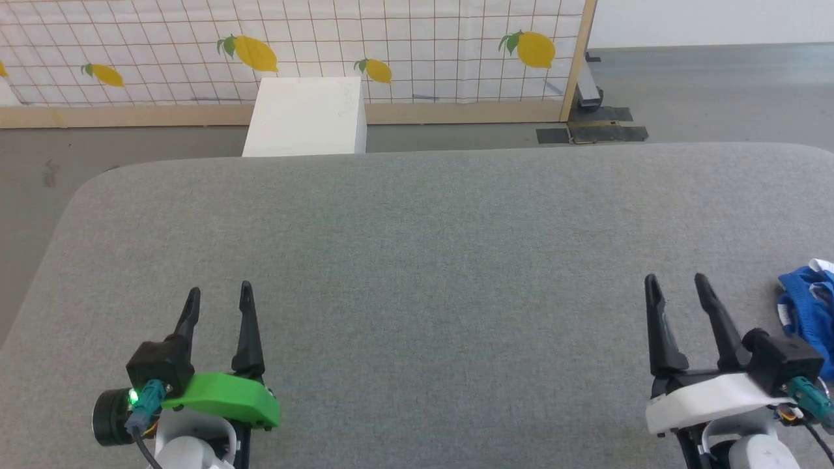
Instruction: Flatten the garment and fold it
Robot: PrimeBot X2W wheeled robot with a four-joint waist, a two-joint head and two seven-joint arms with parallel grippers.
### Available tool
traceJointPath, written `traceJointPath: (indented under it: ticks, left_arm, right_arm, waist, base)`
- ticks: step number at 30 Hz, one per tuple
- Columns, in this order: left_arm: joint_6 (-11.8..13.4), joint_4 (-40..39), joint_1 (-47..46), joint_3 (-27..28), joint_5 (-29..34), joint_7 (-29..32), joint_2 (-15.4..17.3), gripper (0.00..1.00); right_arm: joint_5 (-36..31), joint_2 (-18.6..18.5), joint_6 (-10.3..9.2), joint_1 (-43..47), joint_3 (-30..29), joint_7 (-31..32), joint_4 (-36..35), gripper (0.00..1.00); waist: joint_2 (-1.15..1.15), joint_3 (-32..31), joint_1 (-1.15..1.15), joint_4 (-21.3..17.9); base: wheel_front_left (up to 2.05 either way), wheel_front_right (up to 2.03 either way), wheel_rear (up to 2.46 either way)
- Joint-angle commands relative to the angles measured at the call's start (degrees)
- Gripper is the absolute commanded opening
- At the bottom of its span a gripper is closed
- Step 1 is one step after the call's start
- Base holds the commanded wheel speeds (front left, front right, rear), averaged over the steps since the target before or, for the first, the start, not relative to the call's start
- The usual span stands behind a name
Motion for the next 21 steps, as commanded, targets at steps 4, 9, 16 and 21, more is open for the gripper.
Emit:
traceJointPath:
  ticks: [4,9,16,21]
  left_arm:
    - [0.0,0.7,0.6,-0.2,-0.2,-0.2,-0.5,1.00]
    - [-0.2,1.3,0.7,-0.7,-0.2,-0.2,-0.8,1.00]
    - [0.0,1.2,0.0,-0.6,-0.2,0.1,-0.6,0.00]
    - [0.0,0.8,0.2,-0.6,0.2,0.6,-0.7,0.00]
  right_arm:
    - [0.9,0.0,-0.09,0.9,0.4,-0.8,2.2,1.00]
    - [1.2,0.0,-0.09,0.8,0.8,-1.1,3.2,1.00]
    - [1.0,0.0,0.00,0.4,0.7,-0.8,3.2,0.00]
    - [0.6,0.0,0.00,0.5,0.7,-0.3,2.8,0.00]
  waist:
    - [0.00,-0.1,0.00,0.3]
    - [0.00,-0.2,0.00,0.3]
    - [0.00,-0.2,0.00,0.3]
    - [0.00,-0.2,0.00,0.3]
  base:
    - [0.00,0.00,0.00]
    - [0.00,0.00,0.00]
    - [0.00,0.00,0.00]
    - [0.00,0.00,0.00]
